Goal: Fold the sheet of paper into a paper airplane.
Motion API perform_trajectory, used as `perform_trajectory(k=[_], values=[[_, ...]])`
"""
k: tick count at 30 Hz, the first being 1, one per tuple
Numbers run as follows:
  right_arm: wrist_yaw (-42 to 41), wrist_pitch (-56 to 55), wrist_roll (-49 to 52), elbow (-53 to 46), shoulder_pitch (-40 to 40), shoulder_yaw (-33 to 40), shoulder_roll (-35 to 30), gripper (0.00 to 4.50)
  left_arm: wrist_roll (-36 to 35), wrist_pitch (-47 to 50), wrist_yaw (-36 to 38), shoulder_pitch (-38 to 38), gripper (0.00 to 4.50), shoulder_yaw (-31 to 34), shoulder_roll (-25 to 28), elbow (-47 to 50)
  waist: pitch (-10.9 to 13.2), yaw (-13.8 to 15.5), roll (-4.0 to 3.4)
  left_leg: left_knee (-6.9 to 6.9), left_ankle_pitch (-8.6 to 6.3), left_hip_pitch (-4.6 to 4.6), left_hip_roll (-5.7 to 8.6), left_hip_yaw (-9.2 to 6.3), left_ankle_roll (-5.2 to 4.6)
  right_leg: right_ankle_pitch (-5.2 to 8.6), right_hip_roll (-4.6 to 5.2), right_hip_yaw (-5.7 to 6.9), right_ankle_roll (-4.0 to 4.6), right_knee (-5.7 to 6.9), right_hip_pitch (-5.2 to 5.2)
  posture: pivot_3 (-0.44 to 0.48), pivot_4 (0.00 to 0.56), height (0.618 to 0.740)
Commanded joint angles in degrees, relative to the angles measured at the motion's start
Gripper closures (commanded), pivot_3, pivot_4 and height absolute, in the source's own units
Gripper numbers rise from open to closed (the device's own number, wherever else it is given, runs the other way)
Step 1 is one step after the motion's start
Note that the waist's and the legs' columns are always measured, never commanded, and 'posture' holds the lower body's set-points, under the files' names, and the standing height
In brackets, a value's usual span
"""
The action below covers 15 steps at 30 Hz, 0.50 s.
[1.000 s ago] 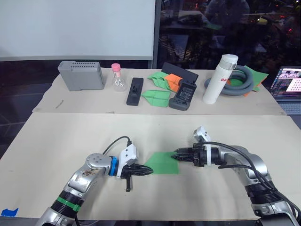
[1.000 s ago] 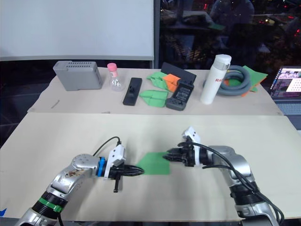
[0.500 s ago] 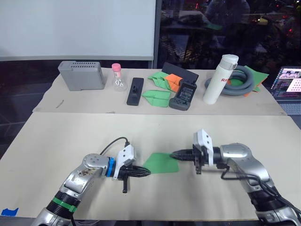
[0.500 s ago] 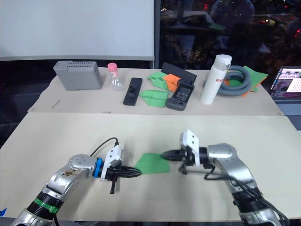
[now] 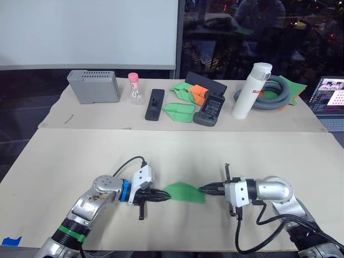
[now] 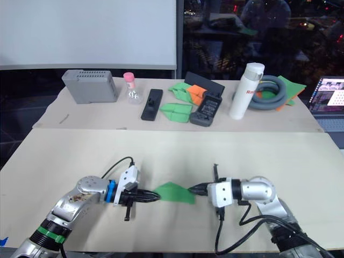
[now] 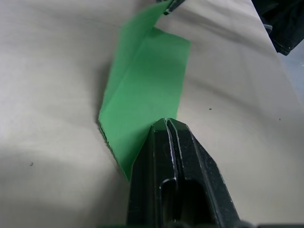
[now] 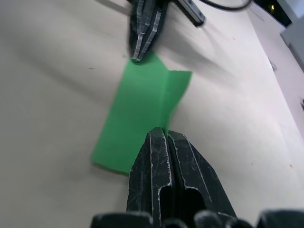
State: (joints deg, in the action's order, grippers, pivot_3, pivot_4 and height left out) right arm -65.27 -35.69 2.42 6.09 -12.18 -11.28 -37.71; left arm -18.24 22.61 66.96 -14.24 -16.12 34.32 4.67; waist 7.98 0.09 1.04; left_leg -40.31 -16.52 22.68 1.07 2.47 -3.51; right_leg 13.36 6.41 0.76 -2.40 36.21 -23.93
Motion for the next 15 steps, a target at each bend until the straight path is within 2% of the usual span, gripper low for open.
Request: perform_trajectory(k=[1, 8, 11, 15], values=[[0.30, -2.81, 0.44, 0.88, 1.45, -0.96, -0.83, 4.47, 0.90, 0.17, -0.26, 0.28, 4.50, 0.29, 0.87, -0.72, 0.00, 0.00, 0.00, 0.00, -0.02, -0.03, 0.00, 0.00, -0.04, 0.00, 0.00, 0.00, 0.00, 0.00, 0.02, 0.000, 0.150, 0.740], [3.46, -1.04, 0.04, 0.43, 3.92, -2.31, 0.45, 4.47, 0.47, 0.99, -1.24, 1.11, 4.50, 0.55, 0.56, 0.23, 0.00, 0.05, 0.00, 0.01, -0.15, -0.22, -0.01, 0.00, -0.25, 0.00, 0.02, -0.03, 0.01, -0.02, 0.23, 0.000, 0.150, 0.740], [5.97, -1.96, -3.46, 1.72, 4.57, -3.02, 0.68, 4.47, 0.35, 1.13, -1.42, 1.10, 4.50, 0.63, 0.57, 0.24, 0.01, 0.04, -0.01, 0.19, -0.18, -0.69, -0.03, -0.01, -0.29, 0.02, 0.02, 0.00, 0.02, -0.17, 0.71, 0.000, 0.150, 0.740], [9.74, -4.73, -8.58, 5.20, 4.01, -3.80, 0.31, 4.47, 0.34, 1.27, -1.45, 0.76, 4.50, 0.73, 0.64, 0.11, 0.01, -0.02, -0.01, 0.25, -0.18, -0.87, -0.03, -0.01, -0.29, 0.03, 0.04, -0.03, 0.03, -0.17, 0.82, 0.000, 0.150, 0.740]])
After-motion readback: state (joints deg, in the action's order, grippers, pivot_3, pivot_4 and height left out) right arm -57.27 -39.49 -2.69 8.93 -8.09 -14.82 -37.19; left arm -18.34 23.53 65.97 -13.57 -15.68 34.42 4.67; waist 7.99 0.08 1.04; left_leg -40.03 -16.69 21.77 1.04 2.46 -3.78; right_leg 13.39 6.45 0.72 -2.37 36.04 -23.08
